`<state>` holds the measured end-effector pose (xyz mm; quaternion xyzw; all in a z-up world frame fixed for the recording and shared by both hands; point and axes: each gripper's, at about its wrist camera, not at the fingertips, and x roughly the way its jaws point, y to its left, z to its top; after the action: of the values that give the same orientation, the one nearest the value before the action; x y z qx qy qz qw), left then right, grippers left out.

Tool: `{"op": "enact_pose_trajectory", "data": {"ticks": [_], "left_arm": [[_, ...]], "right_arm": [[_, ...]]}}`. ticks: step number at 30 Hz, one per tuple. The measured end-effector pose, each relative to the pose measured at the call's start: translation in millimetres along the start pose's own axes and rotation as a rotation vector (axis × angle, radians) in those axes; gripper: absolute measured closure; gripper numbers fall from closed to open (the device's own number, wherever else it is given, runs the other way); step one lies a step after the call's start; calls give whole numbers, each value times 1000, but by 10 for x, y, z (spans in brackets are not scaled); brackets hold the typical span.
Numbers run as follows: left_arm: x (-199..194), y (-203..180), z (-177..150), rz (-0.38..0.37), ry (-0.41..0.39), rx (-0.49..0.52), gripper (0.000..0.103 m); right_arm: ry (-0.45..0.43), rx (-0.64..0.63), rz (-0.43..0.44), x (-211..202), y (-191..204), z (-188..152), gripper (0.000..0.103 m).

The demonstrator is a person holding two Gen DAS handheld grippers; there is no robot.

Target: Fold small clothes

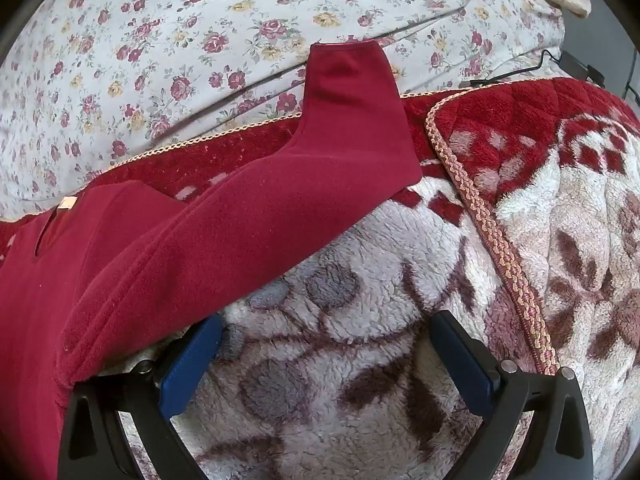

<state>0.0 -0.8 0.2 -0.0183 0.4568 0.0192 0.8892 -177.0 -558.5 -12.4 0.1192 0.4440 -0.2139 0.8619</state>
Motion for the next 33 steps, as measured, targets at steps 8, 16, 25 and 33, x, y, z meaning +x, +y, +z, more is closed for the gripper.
{"op": "enact_pose_trajectory", "data": {"ticks": [8,16,25,33], "left_arm": [[0,3,0,-7,-1,-5,9],[-18,0,0,-5,12,-14,9],[-209,-9,-88,-38,73,11,9],[-707,-120,-275,-77,9,8,9]], "right_arm": [[0,0,0,0,0,0,0],[0,0,0,0,0,0,0],[0,0,0,1,0,-1,0],[9,-21,-4,-89,15,-32,0]]}}
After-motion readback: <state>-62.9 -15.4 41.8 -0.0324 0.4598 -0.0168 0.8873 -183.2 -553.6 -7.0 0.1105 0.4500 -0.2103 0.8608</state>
